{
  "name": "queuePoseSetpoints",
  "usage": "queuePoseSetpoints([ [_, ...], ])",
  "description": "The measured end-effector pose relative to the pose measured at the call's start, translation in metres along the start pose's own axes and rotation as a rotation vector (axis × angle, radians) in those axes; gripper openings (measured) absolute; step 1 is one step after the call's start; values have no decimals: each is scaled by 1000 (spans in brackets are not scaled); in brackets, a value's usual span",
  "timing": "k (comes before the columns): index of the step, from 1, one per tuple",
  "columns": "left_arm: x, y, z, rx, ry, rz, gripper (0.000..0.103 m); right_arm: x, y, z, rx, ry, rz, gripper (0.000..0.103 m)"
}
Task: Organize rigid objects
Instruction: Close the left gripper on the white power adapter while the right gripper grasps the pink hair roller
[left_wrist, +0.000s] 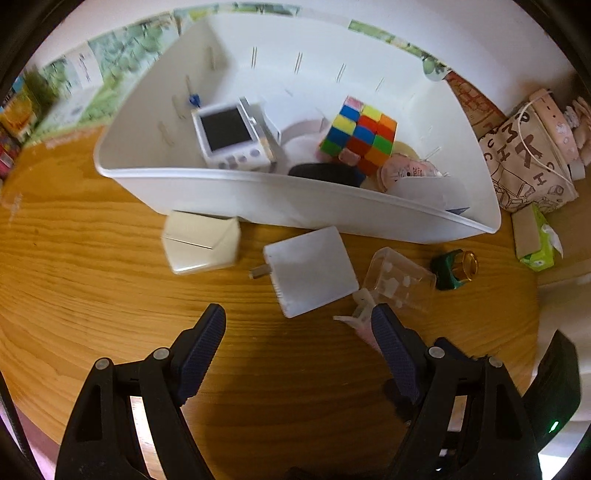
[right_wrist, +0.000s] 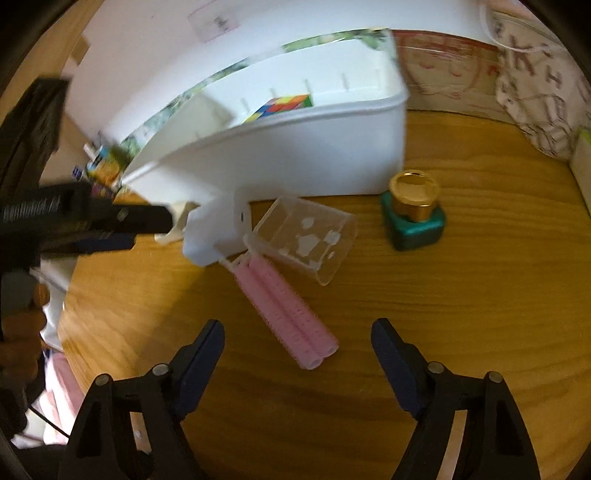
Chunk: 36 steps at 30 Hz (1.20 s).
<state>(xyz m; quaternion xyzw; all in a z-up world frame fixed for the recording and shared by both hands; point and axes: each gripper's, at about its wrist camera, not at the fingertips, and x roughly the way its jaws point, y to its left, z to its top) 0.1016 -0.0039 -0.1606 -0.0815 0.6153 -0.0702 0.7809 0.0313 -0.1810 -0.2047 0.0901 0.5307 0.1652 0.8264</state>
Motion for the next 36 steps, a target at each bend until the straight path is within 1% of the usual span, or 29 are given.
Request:
queuePoseSetpoints([
  [5, 16, -2, 9, -53, 54, -8, 84, 7, 9, 1, -109, 18, 5, 77],
  [8, 23, -2, 14, -91, 89, -21, 84, 11, 15, 2, -179, 28, -15, 71],
  [10, 29, -4, 18, -114, 112, -41, 84, 14, 17, 2, -208, 40, -15, 63],
  [11, 31, -4, 20, -120, 117, -44, 84, 16, 18, 2, -223, 48, -10, 62],
  [12, 33, -5, 21, -125, 121, -43, 84, 16, 19, 2, -243, 44, -11, 62],
  [15, 38, -7, 25, -134, 134, -25, 84, 18, 25, 0, -300, 41, -29, 54],
  [17, 42, -7, 26, -142, 142, -12, 84, 19, 28, -2, -337, 37, -24, 51],
  [19, 46, -8, 27, -145, 151, 0, 84, 19, 29, -2, -356, 32, -25, 41],
  [20, 47, -8, 27, -144, 153, 7, 84, 19, 30, -3, -359, 29, -28, 39],
  [22, 51, -11, 27, -140, 166, 16, 84, 18, 29, -3, -356, 26, -29, 32],
  [25, 57, -15, 31, -138, 183, 27, 84, 18, 27, -2, -354, 25, -22, 31],
  [27, 59, -13, 32, -152, 182, 33, 84, 18, 29, -1, -362, 28, -23, 28],
  [32, 64, -14, 27, -160, 183, 22, 82, 16, 27, 0, -361, 36, -27, 27],
  [33, 63, -13, 26, -156, 180, 20, 79, 16, 28, 0, -360, 37, -28, 27],
  [34, 62, -13, 27, -151, 175, 15, 74, 16, 28, 0, -361, 38, -30, 27],
  [35, 61, -14, 27, -146, 173, 22, 71, 16, 32, -1, -362, 39, -31, 27],
  [36, 63, -14, 30, -142, 172, 29, 64, 16, 33, -1, -363, 39, -33, 27],
])
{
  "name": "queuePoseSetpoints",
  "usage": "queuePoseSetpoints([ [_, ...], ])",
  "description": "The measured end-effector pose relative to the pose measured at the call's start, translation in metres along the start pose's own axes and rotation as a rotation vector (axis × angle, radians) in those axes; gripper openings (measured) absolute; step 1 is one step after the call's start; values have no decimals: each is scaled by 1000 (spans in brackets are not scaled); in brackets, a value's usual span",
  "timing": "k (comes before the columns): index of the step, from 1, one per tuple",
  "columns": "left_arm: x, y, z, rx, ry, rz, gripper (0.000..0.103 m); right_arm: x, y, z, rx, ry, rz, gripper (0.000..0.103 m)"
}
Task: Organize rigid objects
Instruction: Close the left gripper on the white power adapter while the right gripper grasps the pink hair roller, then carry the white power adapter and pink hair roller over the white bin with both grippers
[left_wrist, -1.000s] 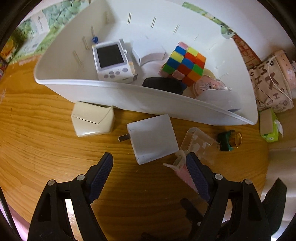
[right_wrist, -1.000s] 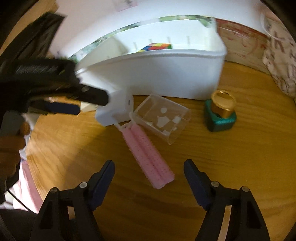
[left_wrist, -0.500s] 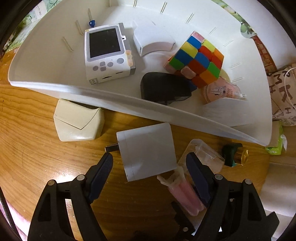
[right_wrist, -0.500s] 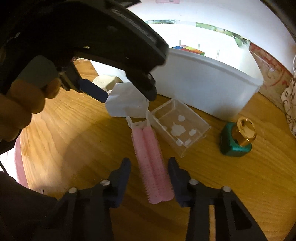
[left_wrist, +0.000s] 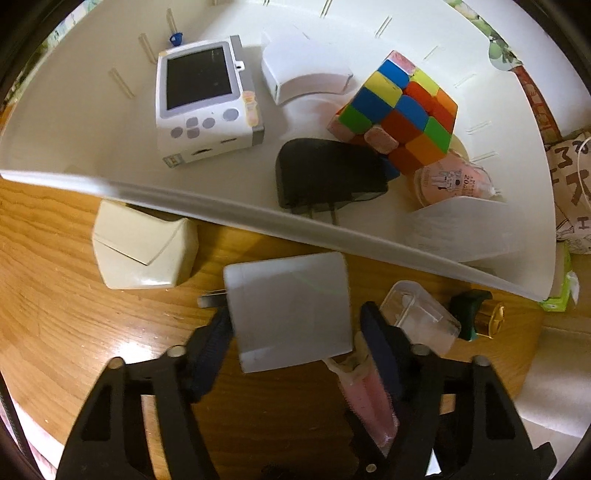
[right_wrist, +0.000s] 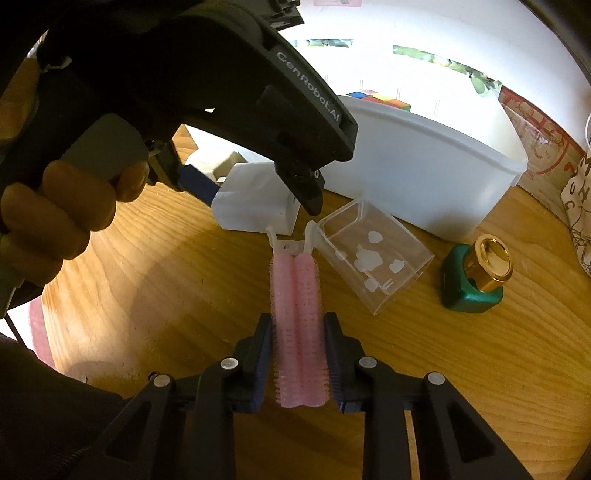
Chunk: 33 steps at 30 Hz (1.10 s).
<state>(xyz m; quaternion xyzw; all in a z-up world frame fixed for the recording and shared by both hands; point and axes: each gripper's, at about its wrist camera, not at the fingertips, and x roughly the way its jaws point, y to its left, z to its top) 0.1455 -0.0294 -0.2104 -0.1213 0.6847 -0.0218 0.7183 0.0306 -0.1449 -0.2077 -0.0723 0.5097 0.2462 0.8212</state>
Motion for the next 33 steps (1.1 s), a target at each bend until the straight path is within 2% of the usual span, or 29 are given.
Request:
queuePoseSetpoints([
  [8, -7, 10, -7, -39, -10, -18, 63, -11, 13, -1, -2, -10, -31, 26],
  [18, -40, 37, -41, -33, -75, -13, 63, -34, 40, -5, -7, -55, -58, 26],
  [23, -66, 57, -60, -40, -142, -13, 63, -46, 50, -5, -30, -80, -55, 26],
  [29, -101, 82, -80, -58, -239, 2, 63, -67, 64, 14, -79, -131, -59, 26],
  [33, -110, 90, -74, -94, -289, 23, 63, -71, 66, 28, -108, -174, -66, 26],
])
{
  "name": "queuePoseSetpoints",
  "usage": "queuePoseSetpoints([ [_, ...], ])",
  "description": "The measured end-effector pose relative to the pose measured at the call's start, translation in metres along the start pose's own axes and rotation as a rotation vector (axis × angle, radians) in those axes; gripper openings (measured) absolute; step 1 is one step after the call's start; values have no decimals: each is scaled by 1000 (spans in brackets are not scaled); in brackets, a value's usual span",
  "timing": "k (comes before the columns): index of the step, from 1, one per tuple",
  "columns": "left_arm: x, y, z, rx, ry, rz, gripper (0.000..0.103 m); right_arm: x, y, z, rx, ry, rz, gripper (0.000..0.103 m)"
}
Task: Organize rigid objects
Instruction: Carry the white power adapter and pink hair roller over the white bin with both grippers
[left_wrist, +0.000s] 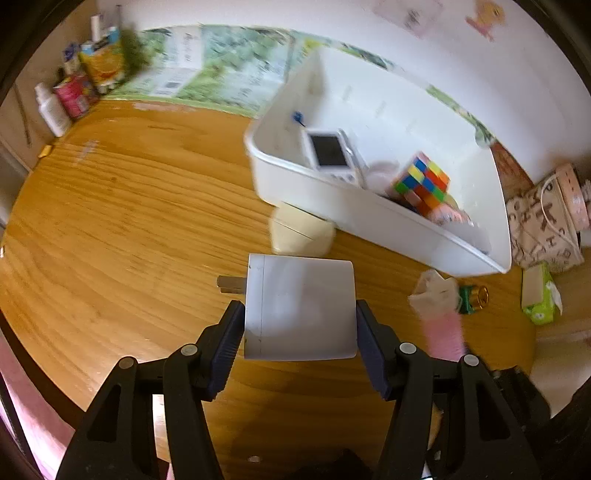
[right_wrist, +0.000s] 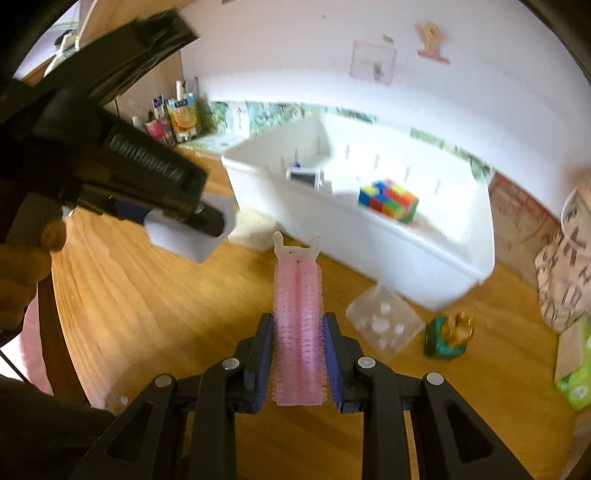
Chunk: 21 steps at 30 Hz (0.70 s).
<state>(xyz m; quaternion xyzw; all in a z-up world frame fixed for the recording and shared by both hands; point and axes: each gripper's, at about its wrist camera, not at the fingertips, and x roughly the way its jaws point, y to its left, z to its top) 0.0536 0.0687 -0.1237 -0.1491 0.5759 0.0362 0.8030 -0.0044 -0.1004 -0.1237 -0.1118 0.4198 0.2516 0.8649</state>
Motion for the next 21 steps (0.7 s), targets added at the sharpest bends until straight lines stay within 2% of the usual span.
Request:
queuePoseSetpoints([
  [6, -18, 25, 8, -30, -61, 20, 63, -8, -2, 26, -18, -70, -10, 26],
  [11, -38, 36, 18, -39, -104, 7, 63, -10, -5, 45, -30, -117, -35, 26],
  [21, -74, 26, 47, 23, -238, -28, 63, -16, -20, 86, -29, -219, -103, 26],
])
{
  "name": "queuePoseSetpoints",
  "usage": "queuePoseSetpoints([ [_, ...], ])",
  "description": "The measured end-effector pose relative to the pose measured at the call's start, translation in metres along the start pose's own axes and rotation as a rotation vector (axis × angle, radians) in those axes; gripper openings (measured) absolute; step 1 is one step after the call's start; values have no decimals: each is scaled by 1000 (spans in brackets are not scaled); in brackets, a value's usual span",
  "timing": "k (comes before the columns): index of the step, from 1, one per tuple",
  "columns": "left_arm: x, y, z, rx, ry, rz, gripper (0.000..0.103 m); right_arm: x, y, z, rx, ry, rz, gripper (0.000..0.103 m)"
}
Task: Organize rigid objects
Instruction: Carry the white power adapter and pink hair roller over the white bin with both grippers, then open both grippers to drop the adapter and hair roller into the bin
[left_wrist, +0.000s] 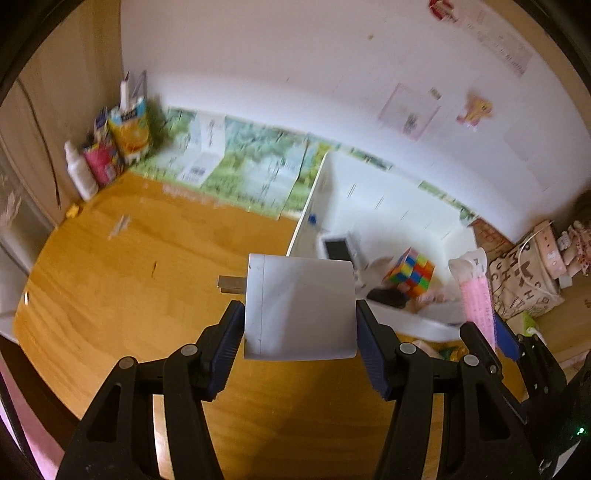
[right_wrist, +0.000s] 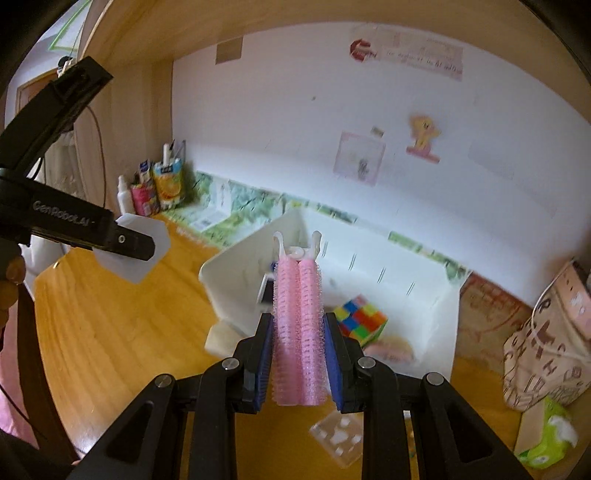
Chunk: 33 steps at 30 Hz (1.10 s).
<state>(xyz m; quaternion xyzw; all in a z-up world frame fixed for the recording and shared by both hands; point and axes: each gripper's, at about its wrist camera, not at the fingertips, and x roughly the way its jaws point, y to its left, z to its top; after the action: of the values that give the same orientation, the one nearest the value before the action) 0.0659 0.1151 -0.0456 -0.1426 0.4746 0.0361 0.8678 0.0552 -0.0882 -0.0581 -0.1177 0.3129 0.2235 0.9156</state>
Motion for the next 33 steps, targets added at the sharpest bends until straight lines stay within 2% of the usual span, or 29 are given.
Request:
queuePoseSetpoints([
  [11, 21, -19, 28, 80, -68, -64, 63, 21, -11, 25, 7, -73, -53, 26],
  [16, 38, -28, 35, 128, -103, -99, 63, 40, -14, 22, 16, -69, -86, 26],
  [20, 52, -36, 37, 152, -160, -113, 63, 55, -22, 16, 43, -54, -93, 26],
  [25, 76, -47, 43, 180, -134, -129, 62, 72, -34, 9, 70, -20, -98, 26],
  [28, 78, -57, 45, 223, -179, -133, 63, 77, -41, 5, 98, -9, -101, 27],
  [30, 81, -64, 45, 244, -176, -137, 66, 78, -47, 2, 118, -3, -92, 30],
  [33, 84, -66, 43, 240, -133, -149, 70, 76, -53, 0, 134, -1, -96, 45],
])
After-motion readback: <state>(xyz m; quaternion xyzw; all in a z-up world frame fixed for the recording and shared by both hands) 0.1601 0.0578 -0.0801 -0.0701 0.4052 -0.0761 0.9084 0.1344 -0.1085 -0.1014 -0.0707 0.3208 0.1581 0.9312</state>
